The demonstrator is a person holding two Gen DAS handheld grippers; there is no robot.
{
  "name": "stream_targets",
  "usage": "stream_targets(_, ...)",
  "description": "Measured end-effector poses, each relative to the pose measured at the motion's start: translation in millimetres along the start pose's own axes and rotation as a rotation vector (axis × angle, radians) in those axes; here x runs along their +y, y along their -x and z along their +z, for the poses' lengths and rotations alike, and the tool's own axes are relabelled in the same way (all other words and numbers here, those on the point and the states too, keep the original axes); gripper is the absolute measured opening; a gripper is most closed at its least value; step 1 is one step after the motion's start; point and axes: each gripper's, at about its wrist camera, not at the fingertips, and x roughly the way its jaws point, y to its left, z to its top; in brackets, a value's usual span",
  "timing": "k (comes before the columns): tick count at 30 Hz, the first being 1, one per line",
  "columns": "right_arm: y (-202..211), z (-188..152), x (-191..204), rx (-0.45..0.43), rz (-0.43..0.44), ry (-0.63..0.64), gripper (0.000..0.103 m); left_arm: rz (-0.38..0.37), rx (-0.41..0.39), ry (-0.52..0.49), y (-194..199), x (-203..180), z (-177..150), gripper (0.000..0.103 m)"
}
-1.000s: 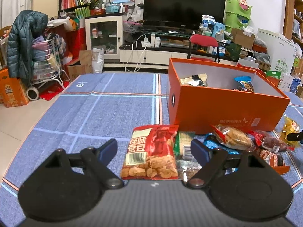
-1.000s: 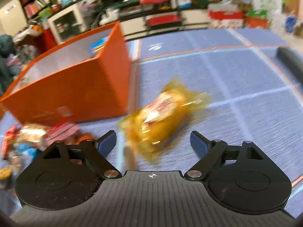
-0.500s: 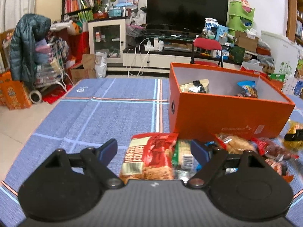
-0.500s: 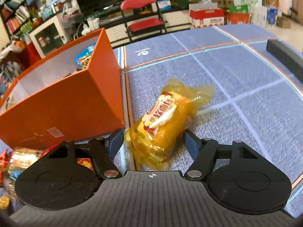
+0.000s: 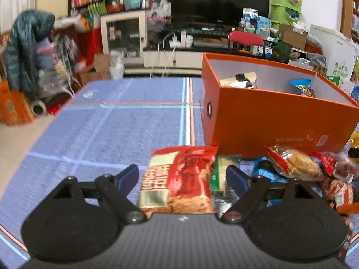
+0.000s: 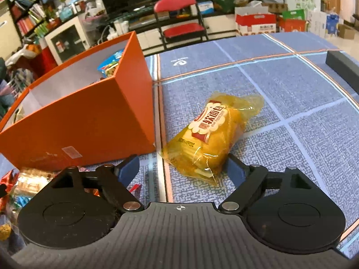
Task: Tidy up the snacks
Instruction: 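Grasp the yellow bread packet with the right tool while the left tool grasps the red peanut bag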
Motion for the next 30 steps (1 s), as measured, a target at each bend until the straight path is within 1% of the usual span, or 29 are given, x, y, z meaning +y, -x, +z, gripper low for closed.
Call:
stream_targets(2,1.2,0.0,-2.7,-0.003,0.009,-0.015,0.074,-0.01,0.014,0.035,-6.4,2.1,1.5,0.085)
stream_targets(4,0.2,1.3,-4.4,-0.004,0.016,-0.029,0.074,-0.003,0.021,0.041,-10.4,3.1,4.2,0.085)
stream_targets(6,-0.6,0.8,-3.8,-0.006,0.005,-0.023,0.074,0.002,0.036,0.054,-13.0,5.4,6.5,0.085)
stream_targets(8,-1.8,0.6,-2.2,-0.008,-0.013,-0.014,0.074,0.01,0.077,0.079,-17.5,8.3,4.1,0.085)
stream_targets(9,-2.4,1.3,-0.8,-0.005,-0.021,-0.008,0.073,0.006,0.08,0.097,-17.6,9.6,2.5,0.083)
stream_targets(10,-2.5,1.6,0.4,-0.001,-0.029,0.002,0.069,-0.001,0.082,0.11,-16.7,10.6,2.0,0.08)
stream_targets(11,-2.6,2.1,1.8,-0.001,-0.044,0.014,0.057,-0.008,0.088,0.11,-15.8,10.4,2.5,0.079)
stream_targets(12,-2.6,2.7,2.7,0.0,-0.057,0.027,0.051,-0.008,0.091,0.109,-14.7,9.9,2.5,0.078)
stream_targets(13,-2.1,3.2,2.3,0.002,-0.059,0.034,0.041,-0.008,0.093,0.107,-13.6,9.5,2.3,0.076)
stream_targets(14,-1.2,3.5,0.7,0.003,-0.058,0.033,0.038,-0.012,0.094,0.106,-12.2,9.5,2.6,0.075)
stream_targets(18,1.1,4.3,-4.9,0.003,-0.041,0.033,0.033,-0.014,0.103,0.101,-7.3,8.0,2.2,0.069)
stream_targets(21,3.4,3.4,-6.5,0.005,-0.036,0.043,0.027,-0.018,0.098,0.095,-2.3,7.1,3.8,0.066)
stream_targets(22,4.4,3.0,-5.6,0.002,-0.041,0.055,0.026,-0.02,0.094,0.091,-0.5,5.2,3.4,0.059)
stream_targets(25,6.1,1.3,-1.4,-0.001,-0.06,0.094,0.025,-0.021,0.085,0.07,3.0,2.9,4.8,0.059)
stream_targets(30,6.2,1.7,0.3,0.009,-0.062,0.093,0.025,-0.013,0.096,0.068,1.2,2.7,3.5,0.059)
